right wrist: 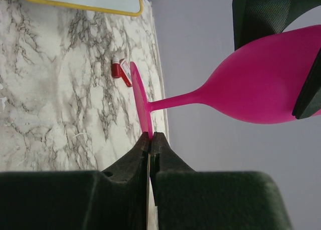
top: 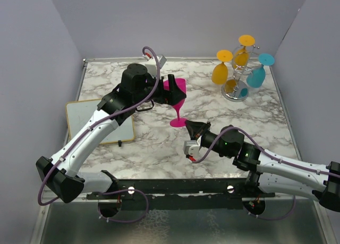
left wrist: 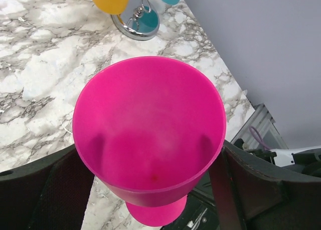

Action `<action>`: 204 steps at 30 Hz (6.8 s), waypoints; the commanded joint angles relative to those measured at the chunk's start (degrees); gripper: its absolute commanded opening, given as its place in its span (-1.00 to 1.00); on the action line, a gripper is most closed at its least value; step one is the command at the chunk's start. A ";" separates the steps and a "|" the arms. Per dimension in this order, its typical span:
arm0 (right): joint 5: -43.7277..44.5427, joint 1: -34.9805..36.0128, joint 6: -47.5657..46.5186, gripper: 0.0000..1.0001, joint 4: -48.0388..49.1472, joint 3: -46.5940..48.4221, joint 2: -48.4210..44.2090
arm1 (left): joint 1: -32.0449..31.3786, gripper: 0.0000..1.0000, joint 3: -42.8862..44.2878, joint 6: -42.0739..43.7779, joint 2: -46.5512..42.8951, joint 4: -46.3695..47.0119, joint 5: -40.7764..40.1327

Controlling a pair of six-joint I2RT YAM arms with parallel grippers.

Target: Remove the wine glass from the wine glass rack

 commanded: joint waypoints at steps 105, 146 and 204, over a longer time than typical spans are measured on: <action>20.06 -21.04 70.52 0.99 -4.45 6.59 -4.84 | 10.60 0.99 -4.12 22.32 46.65 65.55 -22.64; 24.80 -23.09 77.17 0.99 -35.23 47.03 11.56 | 12.10 0.98 -12.89 13.26 -6.16 20.08 -5.77; -37.98 -87.34 139.80 -0.13 15.06 30.86 44.65 | -1.46 0.98 -11.75 21.06 -3.63 14.21 -16.19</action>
